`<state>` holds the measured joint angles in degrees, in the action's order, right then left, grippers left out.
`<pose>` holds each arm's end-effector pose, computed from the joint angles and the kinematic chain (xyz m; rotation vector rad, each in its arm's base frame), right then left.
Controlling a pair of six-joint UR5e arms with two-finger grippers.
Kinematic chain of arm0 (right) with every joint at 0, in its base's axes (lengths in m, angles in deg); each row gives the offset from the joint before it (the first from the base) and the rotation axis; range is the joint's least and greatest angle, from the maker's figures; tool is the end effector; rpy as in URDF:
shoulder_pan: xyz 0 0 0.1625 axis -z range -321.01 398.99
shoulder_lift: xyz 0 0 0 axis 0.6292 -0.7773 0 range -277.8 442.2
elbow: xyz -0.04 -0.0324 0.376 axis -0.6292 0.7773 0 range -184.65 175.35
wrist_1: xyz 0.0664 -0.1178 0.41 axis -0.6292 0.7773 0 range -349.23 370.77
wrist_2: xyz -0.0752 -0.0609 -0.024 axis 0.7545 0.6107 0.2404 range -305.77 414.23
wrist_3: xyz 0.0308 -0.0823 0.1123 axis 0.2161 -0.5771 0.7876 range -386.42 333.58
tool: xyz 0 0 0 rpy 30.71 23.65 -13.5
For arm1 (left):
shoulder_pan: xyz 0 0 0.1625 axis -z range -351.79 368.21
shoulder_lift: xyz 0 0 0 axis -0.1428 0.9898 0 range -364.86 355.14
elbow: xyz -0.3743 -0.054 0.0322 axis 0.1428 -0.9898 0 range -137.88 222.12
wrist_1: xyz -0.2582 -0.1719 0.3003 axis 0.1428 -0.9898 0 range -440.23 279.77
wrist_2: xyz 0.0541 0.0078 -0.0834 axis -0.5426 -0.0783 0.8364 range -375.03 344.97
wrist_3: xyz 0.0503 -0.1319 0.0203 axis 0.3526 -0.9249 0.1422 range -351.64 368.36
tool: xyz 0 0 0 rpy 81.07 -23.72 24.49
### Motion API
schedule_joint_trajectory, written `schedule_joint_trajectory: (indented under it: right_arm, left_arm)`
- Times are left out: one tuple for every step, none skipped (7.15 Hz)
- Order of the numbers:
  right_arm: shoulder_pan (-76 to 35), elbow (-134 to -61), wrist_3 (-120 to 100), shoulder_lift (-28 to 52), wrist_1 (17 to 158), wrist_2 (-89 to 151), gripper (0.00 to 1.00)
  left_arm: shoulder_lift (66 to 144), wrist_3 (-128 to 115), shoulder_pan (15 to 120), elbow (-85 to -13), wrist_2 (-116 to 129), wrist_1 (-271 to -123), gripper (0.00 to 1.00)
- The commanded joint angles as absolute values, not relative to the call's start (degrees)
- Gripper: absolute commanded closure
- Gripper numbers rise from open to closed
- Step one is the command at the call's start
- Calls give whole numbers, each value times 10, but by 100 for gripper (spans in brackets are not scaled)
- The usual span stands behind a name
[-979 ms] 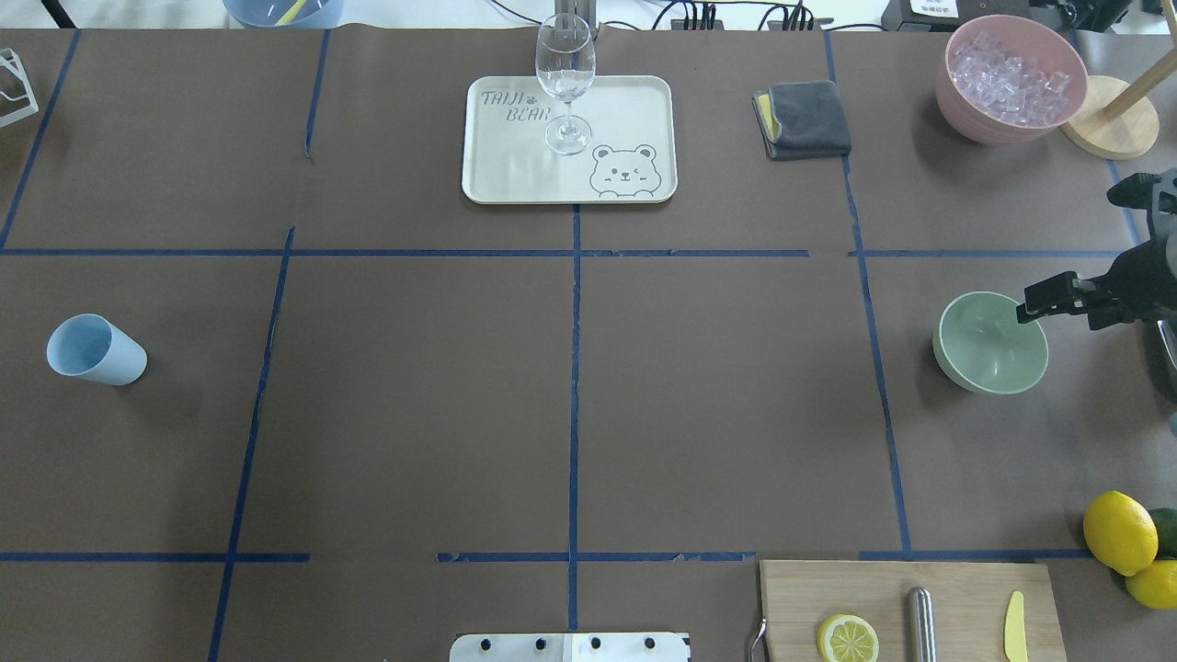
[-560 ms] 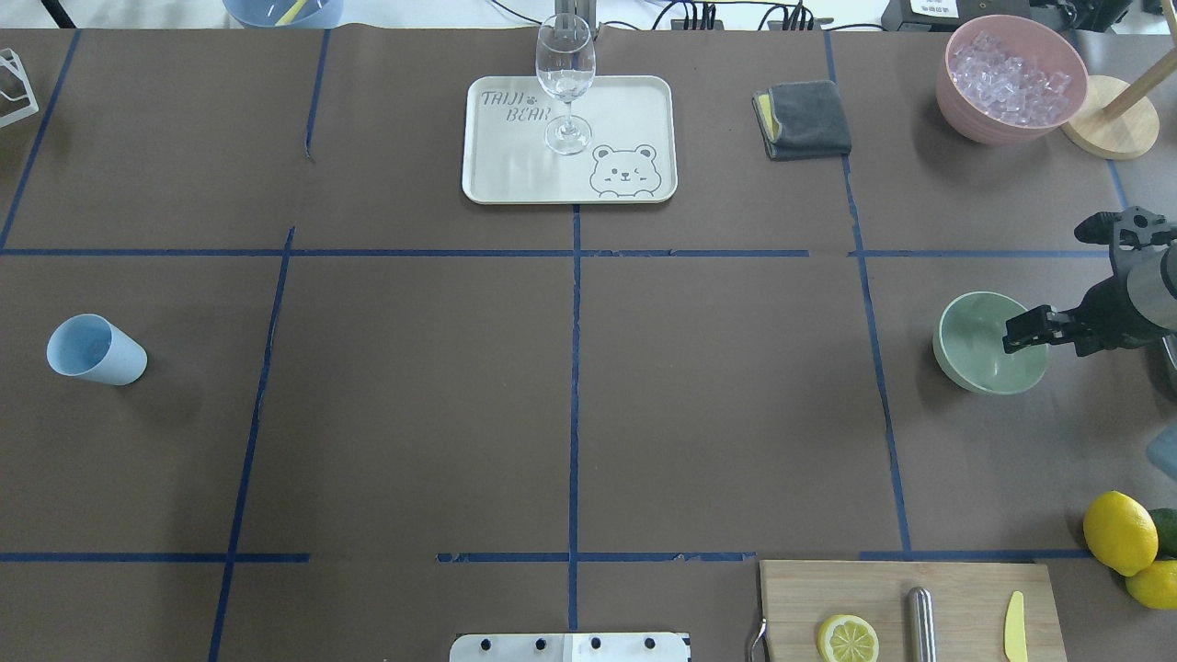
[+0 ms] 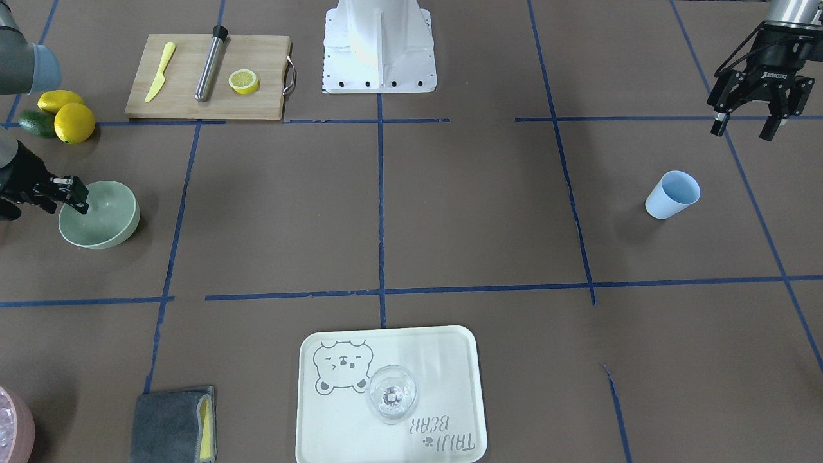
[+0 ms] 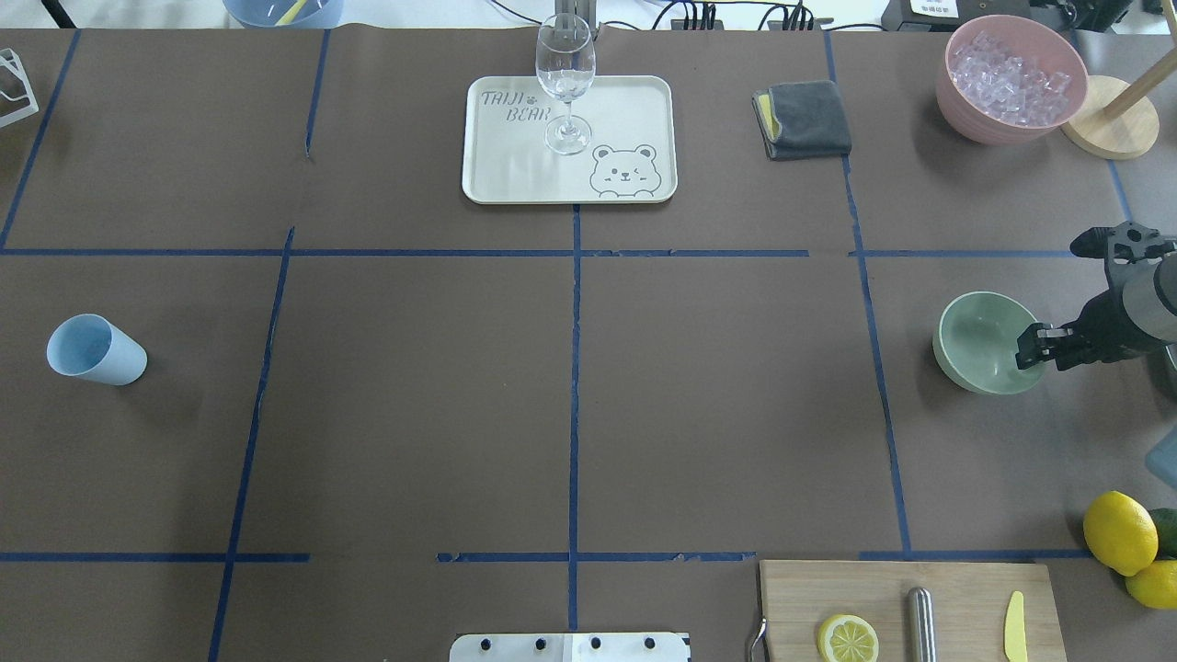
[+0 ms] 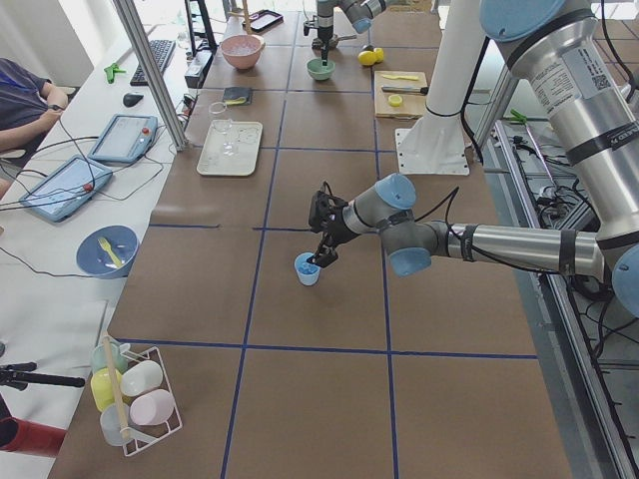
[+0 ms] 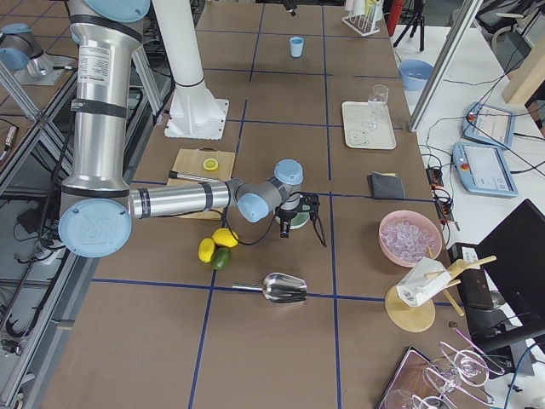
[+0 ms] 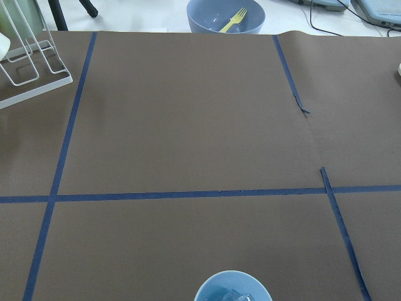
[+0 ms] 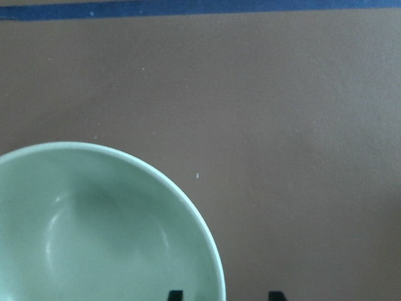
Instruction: Pour ice into bowl
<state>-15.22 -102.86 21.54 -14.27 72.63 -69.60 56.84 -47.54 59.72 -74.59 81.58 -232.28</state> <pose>-0.2563 -0.4478 0.5802 -0.0083 -0.7665 0.0480 0.1594 -0.3881 0.4911 0.6410 0.8460 -0.2139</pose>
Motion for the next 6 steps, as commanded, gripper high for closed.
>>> schedule_joint_trajectory:
  right_arm:
    - [-152,-1027,215,-140,726,-698,100]
    - [-152,-1033,220,-140,726,-700,100]
    - [-153,-1047,223,-143,722,-712,100]
    - [-158,-1057,225,-143,706,-748,100]
    - [-177,-1067,239,-139,702,-786,100]
    - [-188,-1089,266,-133,701,-815,100]
  left_arm:
    - [571,-472,597,-747,812,-2323,0]
    - [573,-472,597,-747,812,-2323,0]
    - [573,-472,595,-747,812,-2323,0]
    - [573,-473,577,-747,781,-2323,0]
    - [567,-476,543,-747,731,-2323,0]
    - [565,-482,531,-747,718,-2323,0]
